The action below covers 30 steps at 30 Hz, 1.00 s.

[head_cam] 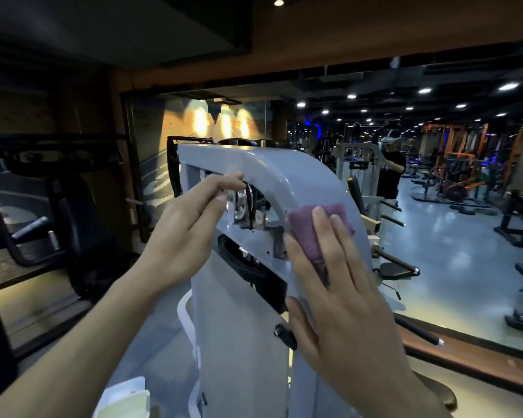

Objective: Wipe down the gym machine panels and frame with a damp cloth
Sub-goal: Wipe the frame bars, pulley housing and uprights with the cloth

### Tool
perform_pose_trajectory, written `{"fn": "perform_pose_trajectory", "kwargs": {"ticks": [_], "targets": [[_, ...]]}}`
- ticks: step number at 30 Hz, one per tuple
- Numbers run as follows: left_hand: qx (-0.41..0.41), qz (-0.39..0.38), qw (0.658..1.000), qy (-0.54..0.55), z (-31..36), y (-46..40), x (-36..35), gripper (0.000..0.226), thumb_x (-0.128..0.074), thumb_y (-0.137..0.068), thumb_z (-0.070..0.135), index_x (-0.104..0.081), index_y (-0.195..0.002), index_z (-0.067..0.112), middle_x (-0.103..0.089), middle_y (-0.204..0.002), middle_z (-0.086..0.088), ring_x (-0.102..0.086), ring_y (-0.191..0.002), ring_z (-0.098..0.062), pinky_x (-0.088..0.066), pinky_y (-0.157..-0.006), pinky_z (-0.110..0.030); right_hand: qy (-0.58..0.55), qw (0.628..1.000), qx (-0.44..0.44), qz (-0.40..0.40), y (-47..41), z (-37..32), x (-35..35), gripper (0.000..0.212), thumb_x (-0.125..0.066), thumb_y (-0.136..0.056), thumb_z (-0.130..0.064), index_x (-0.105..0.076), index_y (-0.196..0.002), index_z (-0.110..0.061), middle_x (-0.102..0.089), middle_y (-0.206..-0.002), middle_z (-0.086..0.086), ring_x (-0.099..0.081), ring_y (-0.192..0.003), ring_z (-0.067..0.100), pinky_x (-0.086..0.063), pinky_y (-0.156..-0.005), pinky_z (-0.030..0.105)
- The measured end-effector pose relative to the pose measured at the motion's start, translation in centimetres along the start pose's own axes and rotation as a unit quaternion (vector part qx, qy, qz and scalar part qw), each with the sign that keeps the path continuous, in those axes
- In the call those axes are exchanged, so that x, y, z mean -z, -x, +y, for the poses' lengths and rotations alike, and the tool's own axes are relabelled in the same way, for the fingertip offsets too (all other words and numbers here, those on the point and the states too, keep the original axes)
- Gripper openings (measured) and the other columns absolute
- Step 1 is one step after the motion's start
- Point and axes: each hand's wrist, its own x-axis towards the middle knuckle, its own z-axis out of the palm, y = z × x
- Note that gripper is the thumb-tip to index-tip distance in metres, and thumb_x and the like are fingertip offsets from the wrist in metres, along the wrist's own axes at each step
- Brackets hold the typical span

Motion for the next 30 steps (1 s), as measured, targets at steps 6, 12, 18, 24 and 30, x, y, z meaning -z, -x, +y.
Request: {"fn": "perform_pose_trajectory", "kwargs": {"ticks": [6, 12, 18, 24, 30], "targets": [[0.053, -0.001, 0.997, 0.058, -0.5, 4.6, -1.2, 0.031, -0.041, -0.108, 0.025, -0.066, -0.126, 0.032, -0.06, -0.142, 0.024, -0.048, -0.138, 0.004, -0.038, -0.114, -0.032, -0.09, 0.995, 0.014, 0.039, 1.3, 0.8, 0.1, 0.069, -0.054, -0.098, -0.027, -0.029, -0.159, -0.008, -0.023, -0.168, 0.011, -0.019, -0.156, 0.032, -0.035, -0.118, 0.054], [0.113, -0.02, 0.989, 0.095, -0.1, 9.5, -2.3, 0.038, -0.043, -0.11, 0.012, -0.066, -0.126, 0.038, -0.058, -0.139, 0.033, -0.045, -0.136, 0.013, -0.037, -0.113, -0.024, -0.029, 0.999, 0.024, 0.02, 2.4, 1.0, -0.2, 0.058, -0.057, -0.098, -0.025, -0.045, -0.153, -0.012, -0.026, -0.166, 0.017, -0.022, -0.155, 0.035, -0.038, -0.116, 0.056], [0.116, -0.016, 0.989, 0.094, 0.8, 11.3, -1.6, 0.034, -0.044, -0.11, 0.017, -0.066, -0.13, 0.034, -0.059, -0.14, 0.03, -0.044, -0.134, 0.016, -0.033, -0.108, -0.005, 0.043, 0.997, 0.043, -0.038, -3.9, 0.3, 1.4, 0.057, -0.033, -0.106, -0.041, -0.043, -0.154, -0.011, -0.019, -0.169, 0.013, -0.012, -0.158, 0.031, -0.026, -0.124, 0.049], [0.113, -0.005, 0.989, 0.096, 2.1, 11.5, -0.8, 0.035, -0.044, -0.111, 0.017, -0.065, -0.134, 0.033, -0.059, -0.135, 0.037, -0.044, -0.132, 0.02, -0.031, -0.103, 0.0, 0.055, 0.984, 0.036, -0.165, -13.0, -0.4, 2.8, 0.06, -0.025, -0.108, -0.051, -0.035, -0.159, -0.022, -0.008, -0.172, 0.005, -0.005, -0.158, 0.023, -0.013, -0.128, 0.041], [0.124, -0.006, 0.986, 0.108, 1.8, 11.9, -1.3, 0.035, -0.044, -0.111, 0.018, -0.065, -0.133, 0.035, -0.059, -0.14, 0.029, -0.043, -0.135, 0.016, -0.031, -0.105, -0.001, 0.027, 0.996, 0.024, -0.079, -5.8, 0.2, 2.5, 0.063, -0.028, -0.106, -0.051, -0.041, -0.156, -0.015, -0.014, -0.171, 0.007, -0.007, -0.159, 0.024, -0.023, -0.126, 0.043]]}}
